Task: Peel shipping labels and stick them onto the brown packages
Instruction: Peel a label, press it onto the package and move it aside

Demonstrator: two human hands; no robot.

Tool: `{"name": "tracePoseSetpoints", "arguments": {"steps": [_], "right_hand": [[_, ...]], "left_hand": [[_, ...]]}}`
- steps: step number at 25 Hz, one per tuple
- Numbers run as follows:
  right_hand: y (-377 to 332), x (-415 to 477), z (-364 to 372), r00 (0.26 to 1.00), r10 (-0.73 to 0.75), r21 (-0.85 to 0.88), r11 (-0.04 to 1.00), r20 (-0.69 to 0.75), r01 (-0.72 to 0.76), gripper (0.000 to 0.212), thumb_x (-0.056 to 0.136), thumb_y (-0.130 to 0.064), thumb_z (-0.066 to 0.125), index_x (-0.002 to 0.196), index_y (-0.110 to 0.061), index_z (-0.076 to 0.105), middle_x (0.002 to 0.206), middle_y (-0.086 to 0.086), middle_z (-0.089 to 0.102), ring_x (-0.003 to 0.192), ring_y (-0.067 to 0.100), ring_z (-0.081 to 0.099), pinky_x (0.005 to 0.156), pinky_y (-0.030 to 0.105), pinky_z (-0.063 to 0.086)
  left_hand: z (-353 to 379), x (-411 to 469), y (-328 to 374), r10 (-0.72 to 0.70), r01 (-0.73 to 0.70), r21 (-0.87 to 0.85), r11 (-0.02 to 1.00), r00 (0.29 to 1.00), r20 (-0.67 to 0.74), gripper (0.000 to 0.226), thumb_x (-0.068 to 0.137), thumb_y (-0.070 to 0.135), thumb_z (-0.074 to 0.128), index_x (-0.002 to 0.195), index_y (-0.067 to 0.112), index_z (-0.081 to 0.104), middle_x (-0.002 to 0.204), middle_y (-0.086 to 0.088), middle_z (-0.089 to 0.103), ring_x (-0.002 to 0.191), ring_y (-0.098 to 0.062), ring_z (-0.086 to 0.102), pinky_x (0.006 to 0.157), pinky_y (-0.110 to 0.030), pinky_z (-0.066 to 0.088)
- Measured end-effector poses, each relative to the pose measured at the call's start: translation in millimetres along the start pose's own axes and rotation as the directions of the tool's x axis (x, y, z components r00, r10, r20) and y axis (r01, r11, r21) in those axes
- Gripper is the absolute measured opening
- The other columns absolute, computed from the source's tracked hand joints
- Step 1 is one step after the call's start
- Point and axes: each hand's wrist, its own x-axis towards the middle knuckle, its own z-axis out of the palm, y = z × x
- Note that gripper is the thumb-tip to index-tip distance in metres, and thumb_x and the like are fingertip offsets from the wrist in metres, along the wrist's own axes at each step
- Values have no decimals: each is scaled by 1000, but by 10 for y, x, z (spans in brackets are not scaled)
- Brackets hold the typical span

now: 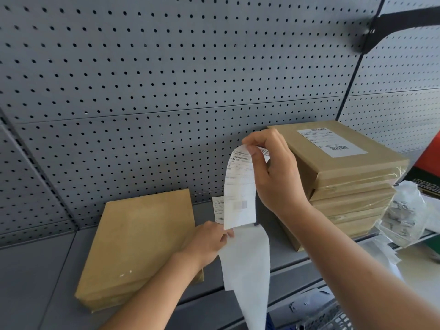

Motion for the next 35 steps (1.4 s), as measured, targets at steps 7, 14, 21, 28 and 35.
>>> {"name": "tracePoseSetpoints", "arguments": {"steps": [7, 14, 21, 28, 35], "right_hand": [[40, 7, 104, 995, 32, 7, 999, 92, -33, 15, 99, -6, 51, 107, -12, 62, 101, -8, 58, 100, 18, 56, 85, 35, 49], [134, -58, 307, 973, 69, -13, 998, 221, -67, 18, 99, -6, 50, 108, -14, 63, 102, -10, 59, 101, 15, 54, 83, 36, 49], [65, -18, 566, 965, 51, 43, 997, 258, -64, 20, 99, -4, 49, 108, -14, 63, 102, -10, 60, 99, 12, 56, 82, 31, 48], [-50, 22, 866, 937, 10, 120, 991, 350, -56, 22, 100, -6, 50, 112, -16, 67, 105, -8, 65, 101, 9, 58, 84, 33, 50], [-176, 84, 1107, 918, 147, 94, 976, 367, -194, 42, 100, -17, 54, 141, -28, 49, 136, -16, 49, 126, -3, 44, 100, 6, 32]], "left_hand": [[-120, -66, 53, 24, -56, -193, 980, 986, -167, 7, 99, 25, 59, 100, 21, 65, 80, -3, 66, 72, -24, 61, 66, -35, 52], [-655, -221, -47, -267, -80, -788, 611, 916, -299, 40, 109, 26, 40, 100, 16, 78, 90, -7, 79, 83, -31, 71, 75, -33, 58], [-996, -408, -373, -330, -182, -894, 410, 884, -332, 75, 87, 73, 36, 103, 11, 76, 100, -11, 78, 94, -26, 70, 87, -44, 54], [-1081, -579, -415, -203, -222, -705, 674, 862, -465, 10, 90, 19, 75, 100, 21, 76, 96, -1, 80, 83, -14, 72, 68, -26, 57], [-1138, -744, -628, -407, -153, -766, 624, 774, -485, 7, 94, 18, 71, 98, 13, 75, 90, -1, 81, 73, -10, 73, 60, -22, 53]]}}
